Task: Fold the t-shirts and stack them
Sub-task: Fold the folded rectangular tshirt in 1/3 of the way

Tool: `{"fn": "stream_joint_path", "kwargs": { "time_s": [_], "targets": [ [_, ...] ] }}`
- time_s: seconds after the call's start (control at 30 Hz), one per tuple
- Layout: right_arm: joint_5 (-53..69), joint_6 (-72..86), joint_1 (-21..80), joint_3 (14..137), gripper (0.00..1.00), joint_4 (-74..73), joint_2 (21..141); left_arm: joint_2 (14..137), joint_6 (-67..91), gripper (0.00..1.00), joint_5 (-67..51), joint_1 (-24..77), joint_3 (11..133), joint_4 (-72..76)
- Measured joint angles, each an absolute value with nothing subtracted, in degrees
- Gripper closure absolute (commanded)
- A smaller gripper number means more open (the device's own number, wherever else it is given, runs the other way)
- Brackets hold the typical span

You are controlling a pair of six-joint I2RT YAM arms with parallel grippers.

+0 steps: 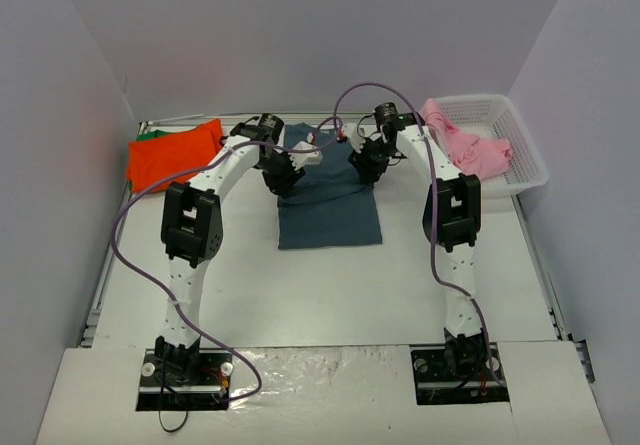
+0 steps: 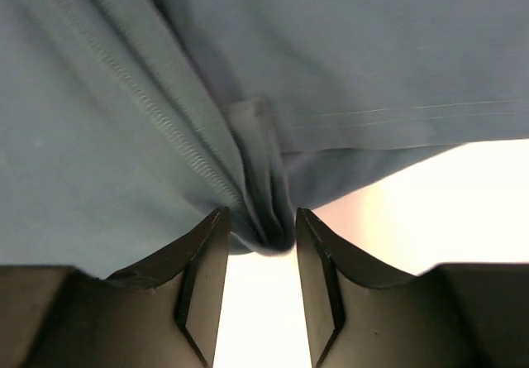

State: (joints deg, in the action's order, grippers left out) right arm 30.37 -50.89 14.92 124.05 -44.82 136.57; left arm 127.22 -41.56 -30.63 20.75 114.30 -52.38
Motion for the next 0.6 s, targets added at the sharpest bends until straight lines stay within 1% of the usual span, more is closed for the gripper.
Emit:
{"fn": "stream_joint_path", "kwargs": {
  "time_s": [0.13,0.33,0.53,0.6],
  "targets": [
    [28.3,-48.1,14.9,123.9,0.62,-40.6,136.4,126.8,-41.5,0.7,-28.0,20.8,116.1,-50.4],
    [24.9,-45.3,15.0,122.5,0.62,-36.2,133.6,123.0,-40.9,0.69,-24.0,20.8,115.7,-48.3],
    [23.4,-43.8,15.4,118.1,0.62,-34.8,126.8,113.6,-38.9,0.69,-22.9,20.8,108.5,-45.4],
    [23.4,-43.4,15.5,115.7,0.65,-34.4,124.2,110.7,-38.3,0.69,-23.2,20.8,105.5,-44.8]
  ]
}}
